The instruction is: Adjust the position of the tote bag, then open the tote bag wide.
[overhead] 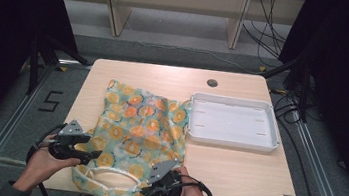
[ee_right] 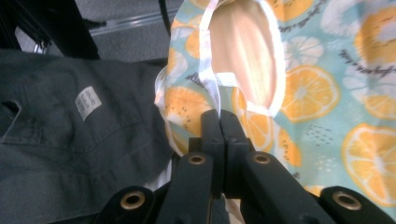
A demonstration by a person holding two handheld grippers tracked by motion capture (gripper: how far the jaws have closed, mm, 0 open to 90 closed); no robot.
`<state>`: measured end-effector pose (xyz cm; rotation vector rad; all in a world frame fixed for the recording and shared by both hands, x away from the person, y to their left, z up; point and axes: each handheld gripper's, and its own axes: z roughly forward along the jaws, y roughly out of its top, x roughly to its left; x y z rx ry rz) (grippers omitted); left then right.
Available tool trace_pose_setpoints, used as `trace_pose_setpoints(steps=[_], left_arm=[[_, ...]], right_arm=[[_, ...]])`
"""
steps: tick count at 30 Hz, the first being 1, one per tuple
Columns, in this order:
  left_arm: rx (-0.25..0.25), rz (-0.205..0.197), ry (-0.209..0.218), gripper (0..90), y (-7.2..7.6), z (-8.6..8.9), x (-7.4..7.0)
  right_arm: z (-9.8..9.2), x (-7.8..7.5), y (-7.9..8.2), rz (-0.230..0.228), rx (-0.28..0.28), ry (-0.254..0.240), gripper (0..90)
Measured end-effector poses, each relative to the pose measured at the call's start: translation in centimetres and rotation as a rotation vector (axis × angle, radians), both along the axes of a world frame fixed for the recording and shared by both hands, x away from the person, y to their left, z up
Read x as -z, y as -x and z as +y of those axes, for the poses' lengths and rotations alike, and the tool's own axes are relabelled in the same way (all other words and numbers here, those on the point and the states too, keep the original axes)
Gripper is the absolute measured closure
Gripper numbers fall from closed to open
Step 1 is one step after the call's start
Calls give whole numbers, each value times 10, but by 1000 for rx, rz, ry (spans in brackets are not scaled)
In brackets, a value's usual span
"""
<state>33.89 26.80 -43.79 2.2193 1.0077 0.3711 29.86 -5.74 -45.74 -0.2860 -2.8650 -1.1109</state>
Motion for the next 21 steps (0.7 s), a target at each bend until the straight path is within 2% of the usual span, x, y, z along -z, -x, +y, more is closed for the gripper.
trace_pose_setpoints(steps=[1,2,3,5,6,8,10,13,15,17,21], left_arm=[[8,-22,-3,305,0,1,0],[4,-14,4,305,0,0,0],[0,-10,5,305,0,0,-1],[3,-14,4,304,1,0,-2],[6,-19,9,304,1,0,-2],[10,-10,10,304,2,1,-4],[9,-14,34,302,3,0,-6],[5,-23,47,302,5,-1,-9],[13,-30,53,301,6,-1,-11],[9,-22,82,300,7,-1,-13],[-13,-60,143,297,13,-2,-20]], right_arm=[[-2,-2,-2,-6,0,0,900],[-2,-3,-1,19,21,-19,900],[-2,-5,-3,13,17,-31,900],[-4,-8,-5,32,34,-46,900],[-5,-10,-9,17,25,-58,900],[-8,-15,-13,12,42,-80,900],[-10,-22,-19,-1,51,-105,900],[-12,-27,-25,8,79,-122,900],[-14,-30,-33,-6,86,-132,900],[-16,-34,-41,-8,96,-144,900],[-19,-40,-56,-7,136,-154,900]])
